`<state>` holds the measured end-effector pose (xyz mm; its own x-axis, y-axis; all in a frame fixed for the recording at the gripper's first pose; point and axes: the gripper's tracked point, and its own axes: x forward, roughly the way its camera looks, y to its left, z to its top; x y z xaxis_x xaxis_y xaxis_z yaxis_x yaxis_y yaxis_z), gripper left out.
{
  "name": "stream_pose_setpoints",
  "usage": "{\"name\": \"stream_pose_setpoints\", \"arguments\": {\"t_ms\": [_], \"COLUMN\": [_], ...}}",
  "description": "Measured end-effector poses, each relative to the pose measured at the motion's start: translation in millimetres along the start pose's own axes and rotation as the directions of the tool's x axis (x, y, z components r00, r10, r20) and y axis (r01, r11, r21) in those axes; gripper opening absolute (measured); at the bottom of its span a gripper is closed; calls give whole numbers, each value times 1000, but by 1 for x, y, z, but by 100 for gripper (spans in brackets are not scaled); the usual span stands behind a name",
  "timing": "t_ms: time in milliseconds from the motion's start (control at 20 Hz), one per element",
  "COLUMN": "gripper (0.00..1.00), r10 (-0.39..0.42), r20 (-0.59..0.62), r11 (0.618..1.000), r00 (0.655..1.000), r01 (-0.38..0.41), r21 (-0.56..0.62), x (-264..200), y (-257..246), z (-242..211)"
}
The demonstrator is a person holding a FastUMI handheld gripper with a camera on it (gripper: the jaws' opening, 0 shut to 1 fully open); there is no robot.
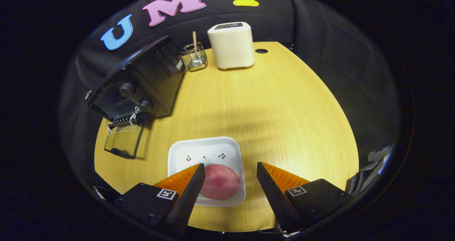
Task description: Open the toaster oven, put the food inside, and close the toaster oven door.
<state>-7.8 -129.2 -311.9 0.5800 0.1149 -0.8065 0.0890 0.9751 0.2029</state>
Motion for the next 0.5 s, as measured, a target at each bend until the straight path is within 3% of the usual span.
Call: {"name": "stream_pose_setpoints", "arguments": {"t_ms": [250,300,450,500], "gripper": [85,74,61,52], "r10": [-4,-12,-14,-16], "r20": [-94,-114,-120,-124], "r11": [1000,1000,1000,1000], "r00": [996,993,993,992], "r01": [5,13,13,15], "r21": [18,12,-14,-12], "x": [28,31,34,35], "y": [-4,-6,-3,-3], "z": [-11,-13,-14,-13]}}
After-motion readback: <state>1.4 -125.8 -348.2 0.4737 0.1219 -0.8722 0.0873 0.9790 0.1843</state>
